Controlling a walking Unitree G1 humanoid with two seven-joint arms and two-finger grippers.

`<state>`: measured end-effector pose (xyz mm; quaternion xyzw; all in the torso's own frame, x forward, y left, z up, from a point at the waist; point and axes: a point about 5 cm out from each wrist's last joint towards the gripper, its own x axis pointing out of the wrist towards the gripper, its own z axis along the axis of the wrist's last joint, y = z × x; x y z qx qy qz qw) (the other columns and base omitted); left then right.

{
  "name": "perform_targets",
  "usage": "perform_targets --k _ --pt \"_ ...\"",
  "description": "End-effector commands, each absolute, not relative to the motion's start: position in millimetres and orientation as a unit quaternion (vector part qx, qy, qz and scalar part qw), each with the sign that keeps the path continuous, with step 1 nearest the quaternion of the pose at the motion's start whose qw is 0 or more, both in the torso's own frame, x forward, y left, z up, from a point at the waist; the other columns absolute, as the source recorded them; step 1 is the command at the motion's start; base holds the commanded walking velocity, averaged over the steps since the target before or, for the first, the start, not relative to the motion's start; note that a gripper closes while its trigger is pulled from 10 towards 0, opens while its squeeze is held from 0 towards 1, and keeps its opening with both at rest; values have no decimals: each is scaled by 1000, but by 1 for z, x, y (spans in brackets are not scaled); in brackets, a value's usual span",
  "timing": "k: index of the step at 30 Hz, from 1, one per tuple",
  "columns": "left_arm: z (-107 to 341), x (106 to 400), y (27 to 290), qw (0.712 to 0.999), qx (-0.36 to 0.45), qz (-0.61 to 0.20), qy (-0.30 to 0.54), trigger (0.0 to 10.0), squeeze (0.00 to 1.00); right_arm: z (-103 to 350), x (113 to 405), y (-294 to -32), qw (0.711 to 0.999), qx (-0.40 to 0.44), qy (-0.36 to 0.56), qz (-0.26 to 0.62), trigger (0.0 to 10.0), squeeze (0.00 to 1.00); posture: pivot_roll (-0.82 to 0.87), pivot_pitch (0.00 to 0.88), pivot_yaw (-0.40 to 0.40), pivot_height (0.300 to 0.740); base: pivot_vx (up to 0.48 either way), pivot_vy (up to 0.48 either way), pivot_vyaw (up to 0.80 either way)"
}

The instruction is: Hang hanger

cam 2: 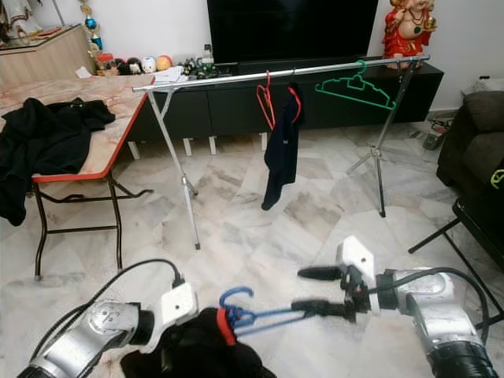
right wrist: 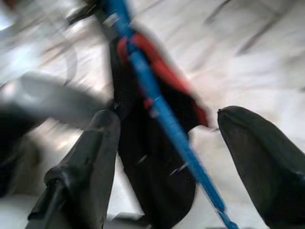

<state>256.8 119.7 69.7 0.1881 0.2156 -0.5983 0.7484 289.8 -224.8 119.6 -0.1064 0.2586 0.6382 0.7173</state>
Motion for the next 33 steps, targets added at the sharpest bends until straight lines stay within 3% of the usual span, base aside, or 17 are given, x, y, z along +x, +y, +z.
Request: perform_targets --k 1,2,8,15,18,19,33 --pt "83 261 117 731 212 -618 199 10000 0 123 293 -216 686 -126 269 664 10000 1000 -68 40 56 740 0 0 0" --pt "83 261 117 731 212 -618 199 10000 0 123 293 -216 686 -126 269 664 10000 1000 -68 40 56 740 0 0 0" --pt "97 267 106 711 234 -639 175 10000 0 114 300 -206 623 -194 319 687 10000 1000 -73 54 34 740 0 0 0" --pt "111 265 90 703 219 -657 162 10000 0 108 308 -187 610 -232 306 693 10000 1000 -57 51 31 740 0 0 0" --pt "111 265 91 700 222 -658 165 10000 0 106 310 -183 619 -243 292 687 10000 1000 -64 45 37 740 0 0 0" --pt "111 266 91 699 224 -658 166 10000 0 105 313 -182 629 -246 287 680 10000 0 -65 43 40 740 0 0 0" --pt "110 265 92 696 228 -658 173 10000 0 106 310 -184 617 -237 268 701 10000 0 -76 23 54 740 0 0 0"
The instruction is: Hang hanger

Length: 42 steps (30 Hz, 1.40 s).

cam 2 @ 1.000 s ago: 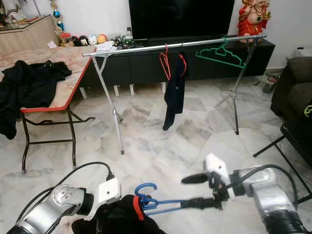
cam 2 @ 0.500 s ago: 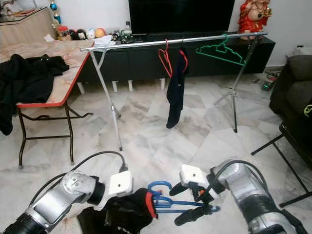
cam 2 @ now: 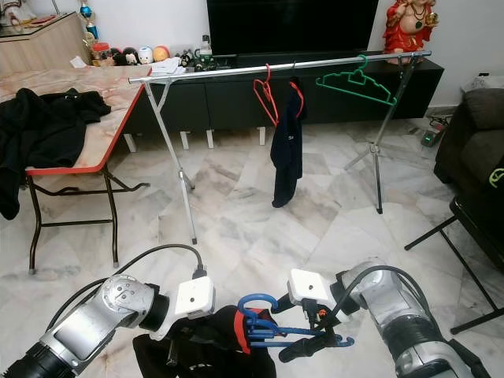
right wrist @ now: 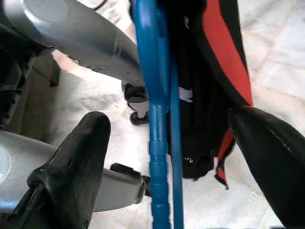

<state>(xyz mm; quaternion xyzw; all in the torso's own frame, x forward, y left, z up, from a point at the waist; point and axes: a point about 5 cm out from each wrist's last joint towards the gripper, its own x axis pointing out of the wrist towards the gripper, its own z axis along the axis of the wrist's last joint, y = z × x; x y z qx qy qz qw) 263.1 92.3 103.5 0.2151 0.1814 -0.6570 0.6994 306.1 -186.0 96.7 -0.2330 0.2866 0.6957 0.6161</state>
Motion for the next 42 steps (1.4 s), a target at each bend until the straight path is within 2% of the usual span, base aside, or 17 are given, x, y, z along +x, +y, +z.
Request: perform_targets --k 1,4,5,6,8,9,10,11,30,31,32,33,34,35,39,40,42 --pt "110 265 92 696 228 -658 173 10000 0 106 310 -184 617 -237 268 701 10000 0 -76 23 54 740 0 0 0" --pt "110 265 91 695 227 -659 174 10000 0 107 313 -181 628 -233 253 698 10000 0 -76 19 54 740 0 0 0" --pt "110 265 91 695 227 -660 174 10000 0 109 314 -178 631 -218 246 702 9098 0 -76 19 54 740 0 0 0" --pt "110 265 90 695 226 -660 174 10000 0 110 314 -177 631 -213 245 704 9098 0 -74 17 54 740 0 0 0" --pt "109 264 90 694 225 -661 174 10000 0 109 314 -176 628 -213 246 707 1412 0 -75 14 52 740 0 0 0" --pt "109 264 90 694 225 -661 175 10000 0 109 314 -175 627 -214 246 707 1686 0 -75 14 52 740 0 0 0" --pt "109 264 90 694 225 -661 175 10000 0 108 314 -175 628 -217 244 706 3765 0 -74 13 52 740 0 0 0" --pt "109 264 89 695 225 -661 175 10000 0 107 314 -173 630 -220 241 704 10000 0 -73 13 51 740 0 0 0" --pt "111 266 84 695 224 -660 174 10000 0 89 305 -157 619 -221 240 715 10000 0 -67 10 50 740 0 0 0" --pt "111 266 84 697 223 -659 174 10000 0 87 305 -158 616 -223 245 714 9059 0 -66 11 49 740 0 0 0" --pt "111 266 84 697 223 -659 174 10000 0 86 304 -158 616 -224 247 714 4471 0 -66 11 49 740 0 0 0" --pt "111 266 84 697 223 -659 175 10000 0 85 304 -160 613 -233 252 712 3098 0 -66 11 49 740 0 0 0" --pt "111 266 84 697 223 -659 175 10000 0 84 303 -161 611 -239 255 711 3098 0 -66 11 49 740 0 0 0" --pt "111 266 84 697 222 -659 175 10000 0 83 303 -162 608 -246 258 710 1647 0 -68 11 49 740 0 0 0" --pt "111 266 84 698 223 -658 174 10000 0 81 303 -165 612 -259 261 701 1765 0 -68 12 49 740 0 0 0" --pt "111 267 84 698 223 -658 174 10000 0 82 304 -165 615 -255 261 700 0 0 -69 14 50 740 0 0 0" --pt "111 267 84 698 223 -658 174 10000 0 81 304 -165 615 -255 261 699 0 0 -69 14 51 740 0 0 0"
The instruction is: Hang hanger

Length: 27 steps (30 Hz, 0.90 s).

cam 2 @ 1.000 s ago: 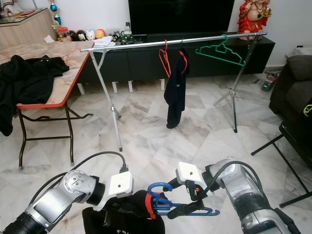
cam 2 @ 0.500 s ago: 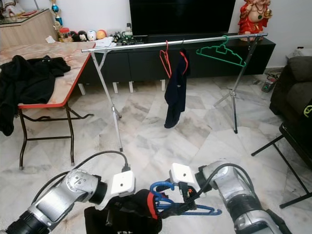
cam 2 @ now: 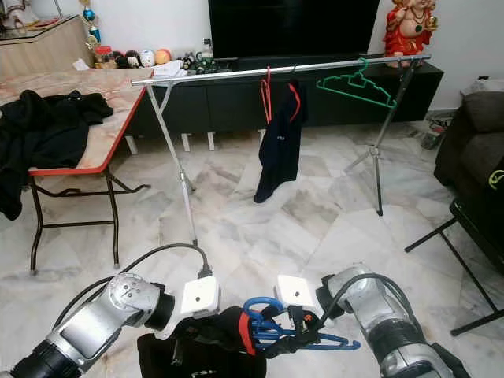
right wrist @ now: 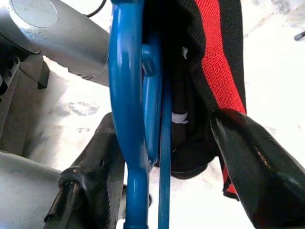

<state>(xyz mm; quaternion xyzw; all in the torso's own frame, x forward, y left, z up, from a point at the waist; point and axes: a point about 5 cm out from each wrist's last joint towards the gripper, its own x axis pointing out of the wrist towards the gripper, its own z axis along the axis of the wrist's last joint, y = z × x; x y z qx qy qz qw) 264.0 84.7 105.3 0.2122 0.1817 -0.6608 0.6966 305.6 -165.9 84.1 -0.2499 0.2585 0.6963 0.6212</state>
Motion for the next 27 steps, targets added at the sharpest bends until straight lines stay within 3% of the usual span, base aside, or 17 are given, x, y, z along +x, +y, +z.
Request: perform_targets --k 1,9,27 --pt "111 267 84 698 223 -658 174 10000 0 80 303 -166 613 -257 262 699 0 0 -69 14 51 740 0 0 0" --pt "110 267 84 700 222 -656 175 10000 0 82 306 -162 632 -245 246 693 0 0 -67 17 51 740 0 0 0" --pt "116 269 85 702 239 -649 170 10000 0 72 304 -157 646 -252 243 679 0 0 -46 42 50 740 0 0 0"
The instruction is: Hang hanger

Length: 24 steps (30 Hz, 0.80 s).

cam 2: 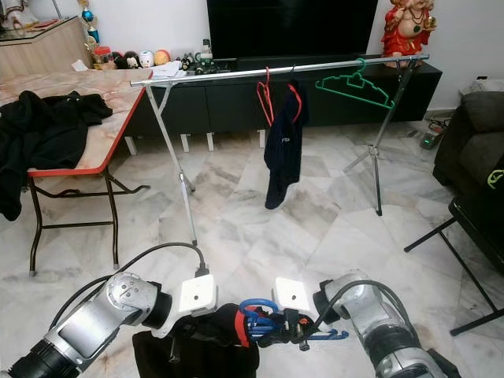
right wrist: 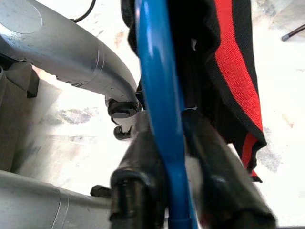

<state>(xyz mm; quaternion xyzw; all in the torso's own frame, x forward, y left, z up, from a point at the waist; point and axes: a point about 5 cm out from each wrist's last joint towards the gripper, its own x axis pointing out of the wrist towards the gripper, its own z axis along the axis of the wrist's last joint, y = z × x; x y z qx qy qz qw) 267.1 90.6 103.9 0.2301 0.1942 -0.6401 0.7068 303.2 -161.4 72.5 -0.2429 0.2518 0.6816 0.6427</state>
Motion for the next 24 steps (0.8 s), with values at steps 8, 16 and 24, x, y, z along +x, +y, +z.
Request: perform_targets --k 8,16,24 --pt "123 276 87 716 250 -634 152 10000 0 63 303 -158 682 -247 238 646 0 0 -32 54 57 740 0 0 0" --pt "128 284 87 727 255 -621 145 10000 0 56 303 -158 717 -231 232 616 0 0 -29 56 62 740 0 0 0" --pt "137 283 81 711 251 -645 128 10000 1000 50 300 -153 724 -233 230 607 0 0 -21 49 70 740 0 0 0"
